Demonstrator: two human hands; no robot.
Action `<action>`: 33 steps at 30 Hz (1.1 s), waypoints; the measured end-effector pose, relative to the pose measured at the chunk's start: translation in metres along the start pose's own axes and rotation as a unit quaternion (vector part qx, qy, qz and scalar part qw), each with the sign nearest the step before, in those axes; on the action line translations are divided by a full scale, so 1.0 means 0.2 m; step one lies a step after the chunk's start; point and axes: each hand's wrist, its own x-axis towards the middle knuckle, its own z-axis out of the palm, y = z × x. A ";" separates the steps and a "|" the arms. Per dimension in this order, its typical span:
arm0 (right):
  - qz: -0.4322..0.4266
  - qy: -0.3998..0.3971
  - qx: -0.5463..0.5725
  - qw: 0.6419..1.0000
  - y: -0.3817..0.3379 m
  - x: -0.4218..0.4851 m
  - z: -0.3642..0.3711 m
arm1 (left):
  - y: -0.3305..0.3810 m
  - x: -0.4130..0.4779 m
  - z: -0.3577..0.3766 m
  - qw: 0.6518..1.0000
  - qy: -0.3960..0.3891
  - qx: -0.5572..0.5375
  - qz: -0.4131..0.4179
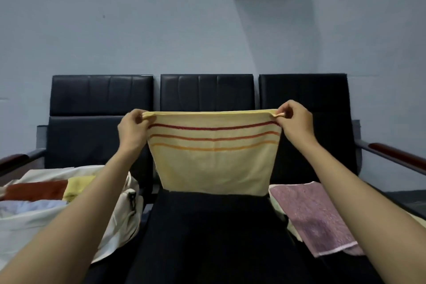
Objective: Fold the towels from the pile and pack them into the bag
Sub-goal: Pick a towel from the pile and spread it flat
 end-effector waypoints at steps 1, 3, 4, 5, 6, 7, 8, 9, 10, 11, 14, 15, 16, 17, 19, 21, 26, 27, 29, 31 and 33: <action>0.012 -0.019 0.000 1.000 -0.01 -0.01 -0.03 | 0.02 -0.01 -0.02 0.999 -0.041 0.014 -0.013; 0.068 -0.106 -0.034 0.991 -0.01 -0.02 -0.07 | 0.03 -0.04 -0.05 0.980 -0.179 0.063 -0.061; 0.089 -0.146 -0.053 0.984 0.00 -0.03 -0.08 | 0.04 -0.05 -0.06 0.973 -0.207 0.056 -0.082; 0.101 -0.160 -0.052 0.981 0.01 -0.03 -0.09 | 0.04 -0.05 -0.08 0.975 -0.200 0.030 -0.091; 0.104 -0.151 -0.023 0.983 0.02 -0.03 -0.10 | 0.03 -0.04 -0.08 0.980 -0.175 -0.008 -0.093; 0.106 -0.130 0.020 0.986 0.03 -0.03 -0.10 | 0.03 -0.03 -0.08 0.982 -0.154 -0.047 -0.095; 0.109 -0.110 0.063 0.986 0.03 -0.02 -0.10 | 0.04 -0.02 -0.07 0.982 -0.145 -0.077 -0.097; 0.117 -0.101 0.093 0.984 0.03 0.00 -0.10 | 0.03 -0.01 -0.06 0.980 -0.147 -0.087 -0.098; 0.127 -0.104 0.109 0.980 0.03 0.01 -0.09 | 0.02 -0.01 -0.05 0.981 -0.152 -0.070 -0.095; 0.138 -0.114 0.110 0.978 0.04 0.02 -0.08 | 0.01 0.00 -0.03 0.983 -0.156 -0.033 -0.089; 0.154 -0.150 0.049 0.975 0.13 0.03 0.00 | -0.07 0.03 0.01 0.983 -0.152 0.037 -0.097; 0.160 -0.157 0.035 0.974 0.16 0.03 0.04 | -0.10 0.03 0.02 0.982 -0.152 0.032 -0.109; 0.167 -0.158 0.028 0.973 0.19 0.02 0.06 | -0.13 0.02 0.04 0.981 -0.152 0.021 -0.121; 0.175 -0.154 0.029 0.972 0.22 0.02 0.09 | -0.15 0.01 0.06 0.980 -0.148 0.011 -0.131; 0.183 -0.120 0.033 0.975 0.25 0.02 0.15 | -0.20 0.00 0.09 0.983 -0.127 -0.005 -0.129; 0.169 -0.074 0.042 0.982 0.27 0.02 0.19 | -0.22 0.00 0.11 0.990 -0.093 -0.026 -0.107; 0.166 -0.036 0.138 0.976 0.30 -0.01 0.25 | -0.27 -0.05 0.13 0.995 -0.077 -0.010 -0.068; 0.180 -0.046 0.145 0.972 0.33 -0.03 0.26 | -0.29 -0.09 0.13 0.994 -0.091 -0.001 -0.067; 0.212 -0.061 0.153 0.963 0.40 -0.08 0.30 | -0.35 -0.16 0.14 0.990 -0.121 0.008 -0.078; 0.247 -0.076 0.143 0.955 0.47 -0.16 0.34 | -0.42 -0.26 0.15 0.985 -0.143 0.028 -0.097; 0.255 -0.104 0.103 0.956 0.51 -0.26 0.36 | -0.49 -0.35 0.17 0.981 -0.149 0.043 -0.116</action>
